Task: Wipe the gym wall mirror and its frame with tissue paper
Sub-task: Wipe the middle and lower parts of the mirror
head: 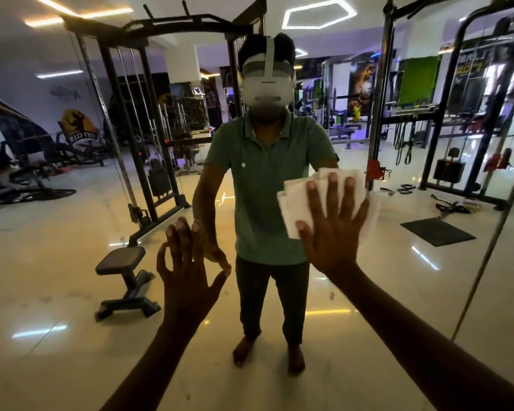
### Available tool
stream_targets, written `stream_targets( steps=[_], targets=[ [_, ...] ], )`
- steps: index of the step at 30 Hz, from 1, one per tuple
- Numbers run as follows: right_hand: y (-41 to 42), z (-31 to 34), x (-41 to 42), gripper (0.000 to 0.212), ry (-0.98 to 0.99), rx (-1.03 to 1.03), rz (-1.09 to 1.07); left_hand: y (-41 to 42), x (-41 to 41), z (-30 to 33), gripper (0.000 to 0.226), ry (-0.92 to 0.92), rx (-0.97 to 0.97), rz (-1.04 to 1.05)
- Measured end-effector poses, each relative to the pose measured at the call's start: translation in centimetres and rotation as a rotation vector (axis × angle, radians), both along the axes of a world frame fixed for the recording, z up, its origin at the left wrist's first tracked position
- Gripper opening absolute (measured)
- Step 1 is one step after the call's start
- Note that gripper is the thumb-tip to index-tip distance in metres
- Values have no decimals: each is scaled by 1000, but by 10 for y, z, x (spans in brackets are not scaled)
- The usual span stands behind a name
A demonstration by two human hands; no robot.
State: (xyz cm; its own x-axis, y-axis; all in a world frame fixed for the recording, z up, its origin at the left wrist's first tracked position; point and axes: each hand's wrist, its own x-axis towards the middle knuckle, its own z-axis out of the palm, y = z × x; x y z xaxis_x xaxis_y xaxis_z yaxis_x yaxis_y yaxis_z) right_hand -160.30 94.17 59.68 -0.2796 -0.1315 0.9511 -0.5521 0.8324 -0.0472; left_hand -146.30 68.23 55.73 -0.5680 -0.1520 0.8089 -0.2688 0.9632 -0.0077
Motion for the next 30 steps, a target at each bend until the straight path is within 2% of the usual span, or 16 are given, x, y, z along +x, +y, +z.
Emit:
stream_targets(
  steps=[2,4,9,11,13,18,22,26,30],
  targets=[
    [-16,15,6,75,-53,-142,-52,-6,3,-2,114,-18,-24,-9],
    [-59,41,21,72,-62,-187,-44,-10,5,0,116,-21,-68,-23],
    [-152,83,51,72,19,207,109,-22,12,2,118,-22,-81,-36],
    [-154,85,49,72,93,349,150,-28,12,14,109,22,-16,-25],
    [-130,84,41,72,147,382,174,-34,10,29,108,40,16,3],
    [-33,70,16,76,12,55,-66,-44,6,42,120,2,-52,57],
    [-83,104,30,73,-80,-205,-113,-43,6,41,121,23,-35,31],
    [-155,133,54,75,32,90,32,-40,8,43,123,25,-47,15],
    [-134,135,43,73,196,470,154,-41,9,43,119,46,-50,28]
  ],
)
